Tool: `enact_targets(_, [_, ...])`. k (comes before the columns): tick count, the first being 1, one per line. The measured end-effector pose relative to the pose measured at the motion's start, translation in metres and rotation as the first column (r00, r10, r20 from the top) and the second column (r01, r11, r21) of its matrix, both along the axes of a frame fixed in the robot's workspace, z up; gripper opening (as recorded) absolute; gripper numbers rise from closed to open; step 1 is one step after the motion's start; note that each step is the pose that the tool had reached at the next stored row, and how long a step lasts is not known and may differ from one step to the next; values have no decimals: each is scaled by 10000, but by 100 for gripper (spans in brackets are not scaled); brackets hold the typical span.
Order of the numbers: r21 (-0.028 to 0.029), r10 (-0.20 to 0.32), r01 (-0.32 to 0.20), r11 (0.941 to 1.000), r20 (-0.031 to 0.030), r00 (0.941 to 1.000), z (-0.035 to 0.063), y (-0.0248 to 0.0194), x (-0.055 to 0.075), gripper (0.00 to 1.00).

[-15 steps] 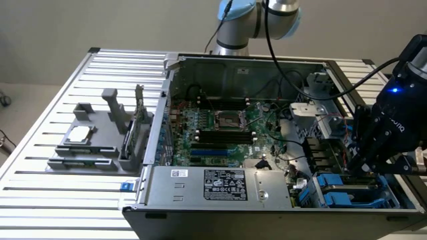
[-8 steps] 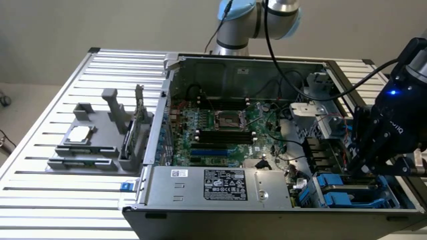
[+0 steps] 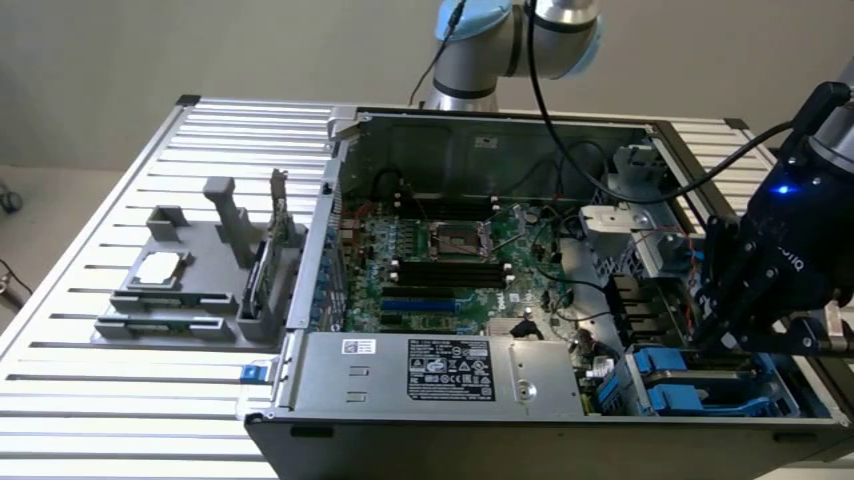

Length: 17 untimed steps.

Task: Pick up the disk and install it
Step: 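Insert the second disk wire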

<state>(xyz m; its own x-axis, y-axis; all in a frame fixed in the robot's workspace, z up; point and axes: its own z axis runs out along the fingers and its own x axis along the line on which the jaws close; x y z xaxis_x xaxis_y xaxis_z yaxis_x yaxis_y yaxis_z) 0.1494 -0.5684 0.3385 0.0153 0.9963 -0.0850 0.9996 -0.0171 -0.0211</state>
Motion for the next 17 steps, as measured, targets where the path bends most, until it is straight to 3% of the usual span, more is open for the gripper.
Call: enact_targets(17, [1,46,-46,10000,109,9999,-58,-17,-10,16])
